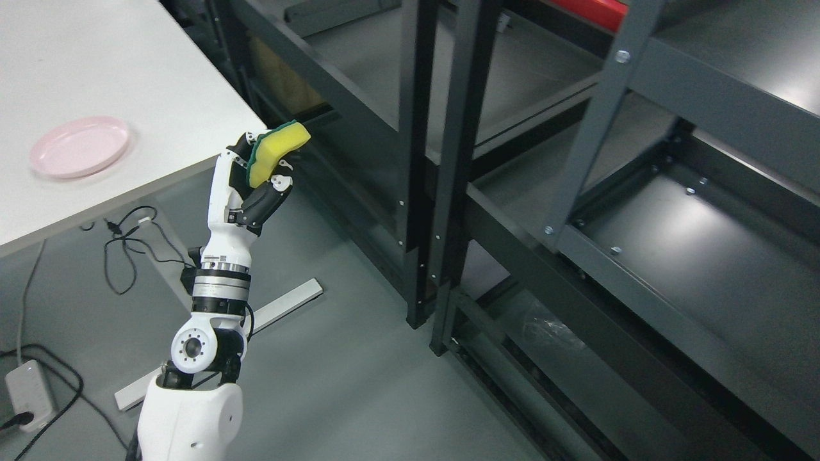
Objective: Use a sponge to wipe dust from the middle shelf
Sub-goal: 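Hold the sponge raised in the left hand while turning toward the shelf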
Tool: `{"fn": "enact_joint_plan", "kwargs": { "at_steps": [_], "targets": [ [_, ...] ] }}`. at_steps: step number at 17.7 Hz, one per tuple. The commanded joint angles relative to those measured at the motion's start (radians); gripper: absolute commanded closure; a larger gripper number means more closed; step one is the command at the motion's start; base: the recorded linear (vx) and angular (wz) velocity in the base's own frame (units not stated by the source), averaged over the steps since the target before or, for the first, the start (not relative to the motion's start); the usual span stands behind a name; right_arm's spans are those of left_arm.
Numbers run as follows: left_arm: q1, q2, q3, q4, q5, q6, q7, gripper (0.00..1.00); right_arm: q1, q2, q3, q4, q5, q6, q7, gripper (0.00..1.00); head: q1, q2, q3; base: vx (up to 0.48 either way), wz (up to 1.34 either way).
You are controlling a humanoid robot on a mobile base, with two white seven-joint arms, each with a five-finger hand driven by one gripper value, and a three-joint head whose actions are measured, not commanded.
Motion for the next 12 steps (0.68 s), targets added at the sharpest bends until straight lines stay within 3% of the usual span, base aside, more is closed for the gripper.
{"fn": "enact_joint_plan", "kwargs": {
  "at_steps": [1,9,12],
  "targets": [
    [0.065,0.017,-0.137,-0.02,-0.001,-0.009,-0.001,1.0,0.0,-0.017,-0.001,-0.017,0.0,0.001,0.001,0.0,0.0,0.0,0.0,-0.111,-0.65],
    [0.093,0.017,-0.306,-0.027,-0.017,-0.014,-0.07,0.99,0.0,-0.017,-0.001,-0.017,0.0,0.001,0.001,0.0,0.0,0.0,0.0,-0.06,-0.55],
    [0.09,0.017,-0.376,-0.012,-0.093,-0.017,-0.103,0.98,0.0,-0.017,-0.001,-0.017,0.0,0.001,0.001,0.0,0.0,0.0,0.0,-0.014,-0.38]
  ]
}}
